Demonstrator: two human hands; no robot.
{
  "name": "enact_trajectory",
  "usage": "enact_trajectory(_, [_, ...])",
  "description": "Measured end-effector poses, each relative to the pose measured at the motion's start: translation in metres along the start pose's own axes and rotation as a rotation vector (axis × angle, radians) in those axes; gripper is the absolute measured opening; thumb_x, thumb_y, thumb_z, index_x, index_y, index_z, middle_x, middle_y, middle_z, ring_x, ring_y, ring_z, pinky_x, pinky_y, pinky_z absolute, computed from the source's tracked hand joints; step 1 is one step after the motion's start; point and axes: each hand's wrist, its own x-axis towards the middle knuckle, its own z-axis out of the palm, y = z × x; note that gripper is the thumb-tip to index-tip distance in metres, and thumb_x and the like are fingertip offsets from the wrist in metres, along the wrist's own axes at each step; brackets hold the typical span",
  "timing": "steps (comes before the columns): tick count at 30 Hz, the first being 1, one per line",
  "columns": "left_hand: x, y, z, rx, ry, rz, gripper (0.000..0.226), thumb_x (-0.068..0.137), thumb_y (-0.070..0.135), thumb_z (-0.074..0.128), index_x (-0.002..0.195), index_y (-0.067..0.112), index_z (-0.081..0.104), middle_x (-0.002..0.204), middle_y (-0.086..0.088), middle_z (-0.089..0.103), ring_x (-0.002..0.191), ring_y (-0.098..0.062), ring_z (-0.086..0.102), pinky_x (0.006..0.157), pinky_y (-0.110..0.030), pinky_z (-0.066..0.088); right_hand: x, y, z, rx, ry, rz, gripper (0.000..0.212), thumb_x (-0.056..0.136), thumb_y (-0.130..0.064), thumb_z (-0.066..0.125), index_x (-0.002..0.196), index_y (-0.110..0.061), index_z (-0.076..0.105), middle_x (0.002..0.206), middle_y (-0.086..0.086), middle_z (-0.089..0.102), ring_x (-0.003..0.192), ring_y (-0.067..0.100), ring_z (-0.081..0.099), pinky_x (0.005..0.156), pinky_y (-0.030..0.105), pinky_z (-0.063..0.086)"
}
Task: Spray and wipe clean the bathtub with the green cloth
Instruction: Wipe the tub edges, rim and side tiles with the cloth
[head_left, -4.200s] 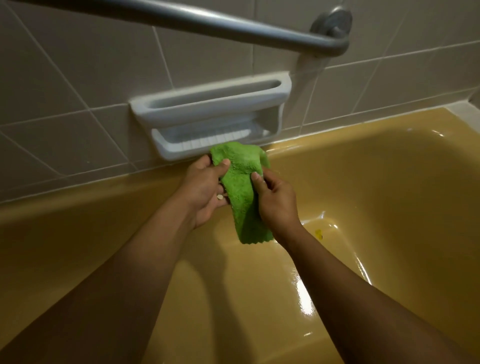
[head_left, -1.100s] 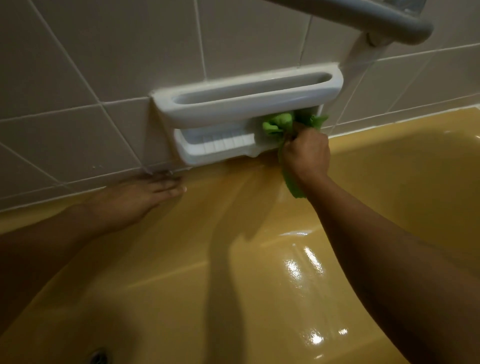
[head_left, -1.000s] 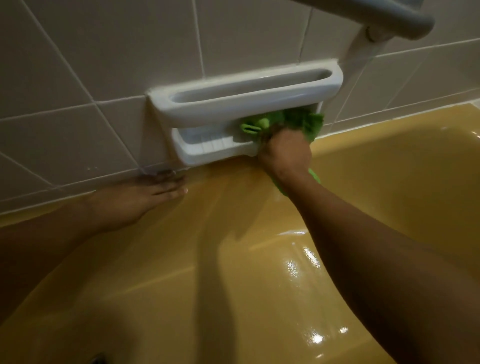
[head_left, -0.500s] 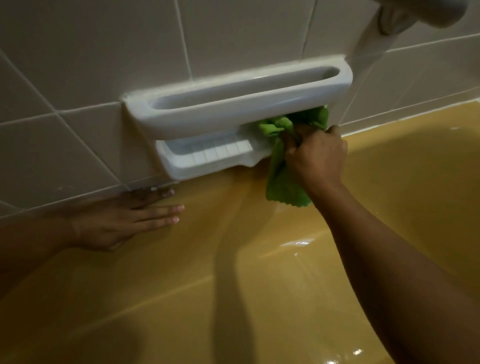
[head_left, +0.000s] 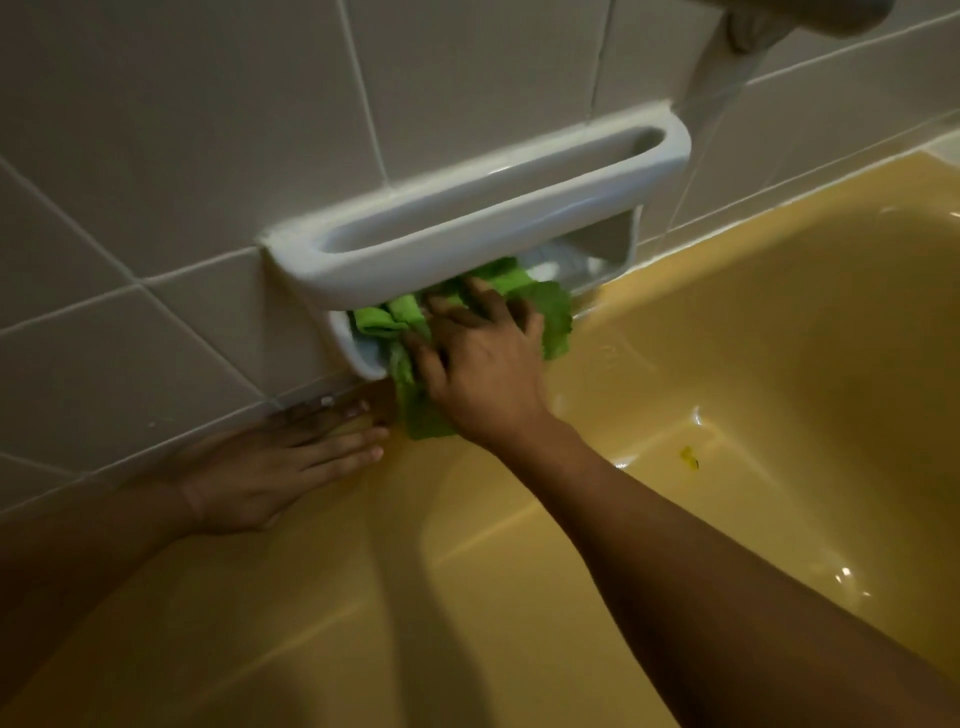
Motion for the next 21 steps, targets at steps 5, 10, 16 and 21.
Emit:
enact_trajectory(5, [0.004, -0.002, -0.001, 0.073, 0.067, 0.058, 0.080, 0.089, 0.008, 0.041, 0.165, 0.017, 0.020, 0.174, -0.004, 0.013, 0.160, -0.030, 0.010, 0.126, -0.045, 0.013, 0.006, 0.046, -0.014, -0.029, 0.046, 0.176, 0.047, 0.099, -0.049, 0.040, 0.134, -0.028, 0.065, 0.134, -0.001, 0.067, 0.143, 0.020, 0.044, 0.118, 0.047, 0.024])
enact_trajectory(10, [0.004, -0.004, 0.005, 0.086, 0.087, 0.057, 0.081, 0.086, 0.011, 0.038, 0.165, 0.016, 0.019, 0.174, -0.005, 0.009, 0.160, -0.028, 0.008, 0.128, -0.042, 0.009, 0.012, 0.044, -0.007, -0.007, 0.125, 0.343, 0.043, 0.101, -0.045, 0.044, 0.134, -0.025, 0.065, 0.143, -0.001, 0.061, 0.145, 0.022, 0.038, 0.125, 0.050, 0.013])
enact_trajectory(16, [0.004, -0.006, 0.013, 0.142, 0.137, 0.090, 0.068, 0.096, 0.021, 0.042, 0.162, 0.016, 0.029, 0.172, -0.008, 0.016, 0.158, -0.033, 0.017, 0.128, -0.048, 0.013, -0.003, -0.018, 0.023, 0.009, 0.108, 0.171, 0.047, 0.100, -0.048, 0.041, 0.128, -0.023, 0.069, 0.141, -0.002, 0.063, 0.142, 0.025, 0.043, 0.122, 0.056, 0.015])
enact_trajectory(21, [0.003, -0.005, 0.011, 0.198, 0.168, 0.109, 0.063, 0.097, 0.021, 0.044, 0.159, 0.013, 0.037, 0.171, -0.007, 0.023, 0.158, -0.035, 0.018, 0.129, -0.048, 0.011, -0.004, -0.013, 0.019, 0.047, 0.048, 0.066, 0.048, 0.102, -0.048, 0.042, 0.127, -0.021, 0.071, 0.141, -0.003, 0.063, 0.142, 0.023, 0.046, 0.120, 0.051, 0.024])
